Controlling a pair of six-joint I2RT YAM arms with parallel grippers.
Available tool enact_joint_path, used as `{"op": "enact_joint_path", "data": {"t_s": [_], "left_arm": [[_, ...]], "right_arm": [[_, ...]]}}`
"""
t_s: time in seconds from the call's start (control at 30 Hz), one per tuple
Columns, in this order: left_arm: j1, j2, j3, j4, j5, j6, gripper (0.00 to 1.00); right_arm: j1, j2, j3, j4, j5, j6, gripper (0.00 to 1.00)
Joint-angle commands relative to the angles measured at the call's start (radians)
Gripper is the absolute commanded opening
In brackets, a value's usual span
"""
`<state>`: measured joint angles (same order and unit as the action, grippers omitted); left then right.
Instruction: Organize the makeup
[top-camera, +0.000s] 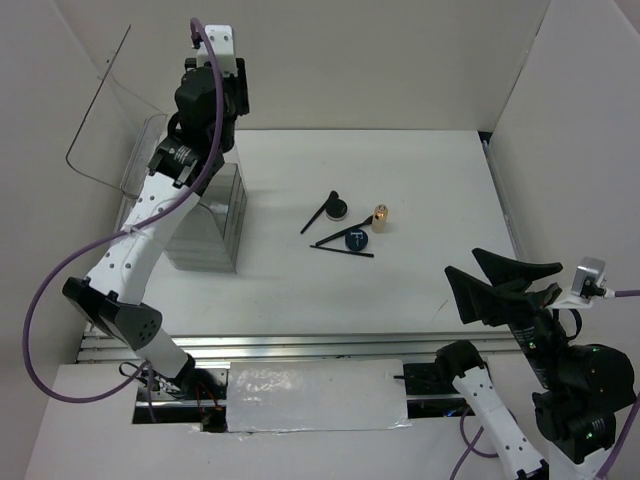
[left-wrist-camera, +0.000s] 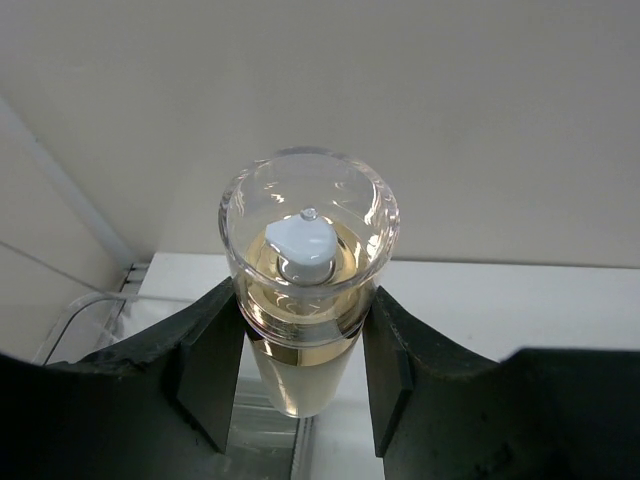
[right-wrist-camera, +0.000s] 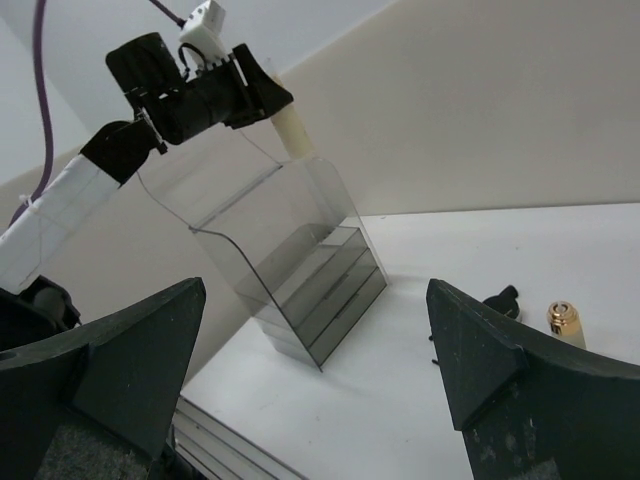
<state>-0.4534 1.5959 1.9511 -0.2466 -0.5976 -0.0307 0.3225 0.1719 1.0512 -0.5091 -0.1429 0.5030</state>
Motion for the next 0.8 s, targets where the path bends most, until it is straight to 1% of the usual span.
{"op": "enact_joint_path", "data": {"t_s": [0.0,0.17,0.2,0.37,0.47,0.57,0.67,0.77], "left_arm": [[0.047,-0.020,-0.033,0.076,-0.019,-0.023,0.00],[0.136,-0.068,-0.162,0.115,0.019,-0.113,0.00],[0.143,-0.091,-0.213,0.125,0.030,-0.123,0.00],[0.176,-0.168,-0.389,0.237,-0.014,-0.184,0.00],[0.202,-0.229,-0.544,0.351,-0.034,-0.222,0.00],[0.237,-0.247,-0.622,0.407,-0.022,-0.274,0.00],[0.251,-0.254,-0.682,0.466,-0.018,-0.293,0.00],[0.254,-0.234,-0.693,0.466,-0.013,-0.304,0.00]], "right_arm": [[-0.003,0.005,-0.019,0.026,-0.014,-0.021,1.00],[-0.003,0.000,-0.029,0.032,-0.015,-0.024,1.00],[0.000,0.000,-0.031,0.034,-0.012,-0.027,1.00],[-0.003,-0.008,-0.042,0.041,-0.012,-0.027,1.00],[0.000,-0.008,-0.046,0.049,-0.023,-0.026,1.00],[-0.002,-0.012,-0.049,0.052,-0.027,-0.024,1.00],[-0.002,-0.014,-0.054,0.055,-0.030,-0.026,1.00],[-0.002,-0.018,-0.057,0.053,-0.027,-0.029,1.00]]}}
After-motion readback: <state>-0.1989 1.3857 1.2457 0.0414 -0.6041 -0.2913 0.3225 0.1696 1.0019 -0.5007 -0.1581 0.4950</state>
